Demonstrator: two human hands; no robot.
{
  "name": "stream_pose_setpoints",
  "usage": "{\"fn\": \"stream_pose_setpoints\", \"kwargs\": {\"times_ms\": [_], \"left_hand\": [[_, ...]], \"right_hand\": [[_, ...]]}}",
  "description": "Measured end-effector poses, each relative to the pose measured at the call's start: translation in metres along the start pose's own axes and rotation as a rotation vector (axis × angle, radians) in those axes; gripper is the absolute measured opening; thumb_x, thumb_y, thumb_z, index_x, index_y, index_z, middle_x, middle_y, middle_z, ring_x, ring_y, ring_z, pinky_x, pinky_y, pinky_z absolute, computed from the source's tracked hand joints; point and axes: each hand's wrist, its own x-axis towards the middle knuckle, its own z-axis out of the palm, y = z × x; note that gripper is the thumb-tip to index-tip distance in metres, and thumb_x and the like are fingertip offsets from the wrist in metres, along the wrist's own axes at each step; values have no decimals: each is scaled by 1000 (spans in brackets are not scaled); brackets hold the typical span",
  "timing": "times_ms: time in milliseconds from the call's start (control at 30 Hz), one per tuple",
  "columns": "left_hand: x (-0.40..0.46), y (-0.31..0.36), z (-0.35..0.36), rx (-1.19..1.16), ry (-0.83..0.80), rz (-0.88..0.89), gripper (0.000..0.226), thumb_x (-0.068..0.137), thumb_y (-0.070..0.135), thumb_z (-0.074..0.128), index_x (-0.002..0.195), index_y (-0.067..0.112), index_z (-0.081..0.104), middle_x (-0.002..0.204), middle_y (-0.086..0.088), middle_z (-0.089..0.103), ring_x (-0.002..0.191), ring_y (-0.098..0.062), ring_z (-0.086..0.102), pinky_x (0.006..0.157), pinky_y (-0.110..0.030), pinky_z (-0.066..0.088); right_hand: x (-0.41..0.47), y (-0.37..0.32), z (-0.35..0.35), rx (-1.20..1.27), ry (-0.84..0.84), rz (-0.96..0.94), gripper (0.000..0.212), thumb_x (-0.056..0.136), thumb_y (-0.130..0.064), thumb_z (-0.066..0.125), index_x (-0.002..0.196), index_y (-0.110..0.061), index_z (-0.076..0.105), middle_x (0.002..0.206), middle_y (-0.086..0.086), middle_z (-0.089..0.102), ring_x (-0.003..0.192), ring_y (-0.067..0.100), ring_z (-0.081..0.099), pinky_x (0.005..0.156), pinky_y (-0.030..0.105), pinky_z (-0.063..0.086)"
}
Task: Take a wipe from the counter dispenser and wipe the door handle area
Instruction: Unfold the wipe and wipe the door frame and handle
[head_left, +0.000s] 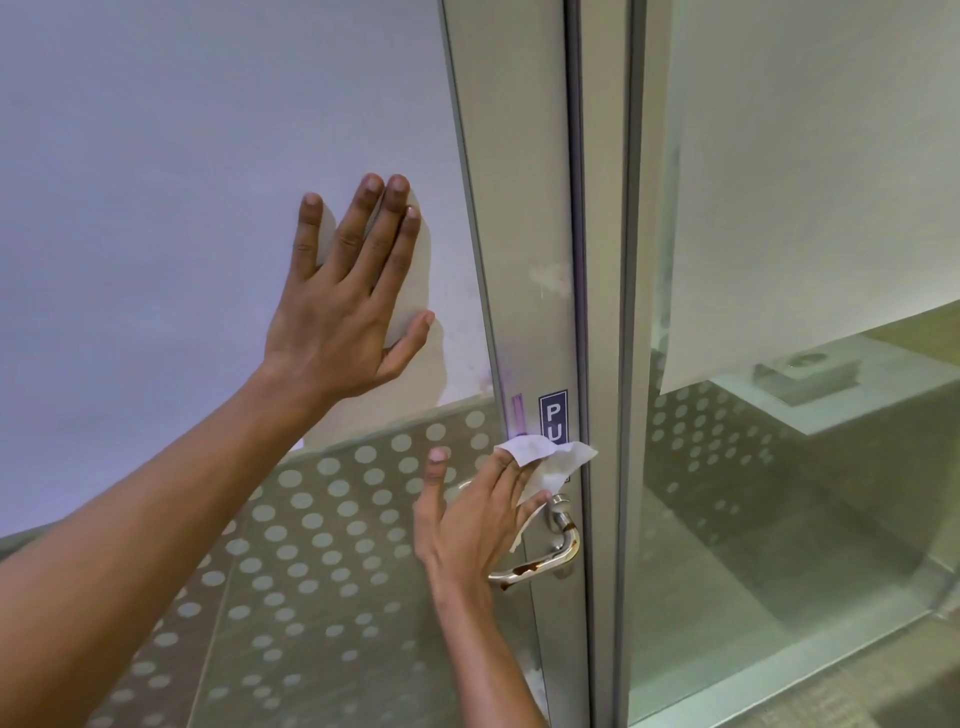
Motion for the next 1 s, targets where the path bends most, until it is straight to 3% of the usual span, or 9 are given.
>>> {"fn": "stream_pose_setpoints", "kwargs": {"times_ms": [200, 300, 467, 633, 1000], "left_hand": [[0, 0, 0, -13, 5, 0, 84, 103, 54, 30, 163, 0, 5, 170, -20, 4, 158, -36, 5, 123, -60, -2], [0, 0, 0, -15, 7, 1, 84, 103, 54, 29, 163, 0, 6, 170, -20, 4, 158, -36, 4, 123, -60, -2], [0, 0, 1, -19, 14, 1, 84, 103, 54, 29, 163, 0, 7, 170, -20, 5, 158, -36, 6, 123, -61, 1], [-1, 0, 2, -22, 25, 0, 84, 103, 54, 30, 163, 0, 7, 170, -19, 4, 158, -36, 5, 123, -60, -1], [0, 0, 1, -40, 9, 2, 84, 103, 55, 29, 163, 0, 4, 170, -20, 3, 157, -37, 4, 122, -63, 1]], "right_hand": [[-1, -5, 0, 162, 4, 40, 106, 85, -82, 10, 153, -2, 19, 164, 15, 13, 153, 23, -6, 123, 52, 0], [1, -6, -4, 201, -9, -7, 109, 83, -85, 10, 155, -2, 12, 165, 15, 6, 153, 22, -7, 124, 47, 6], [13, -6, -6, 247, 47, -129, 104, 86, -80, 20, 154, -1, 16, 164, 16, 12, 153, 25, -2, 123, 49, 11], [28, -8, -10, 149, 56, -246, 103, 85, -80, 19, 148, 0, 28, 157, 20, 29, 153, 30, 4, 121, 55, 7], [29, 13, -18, -105, -50, -354, 109, 82, -84, 24, 154, -2, 17, 161, 18, 22, 153, 29, 4, 122, 54, 4]]}}
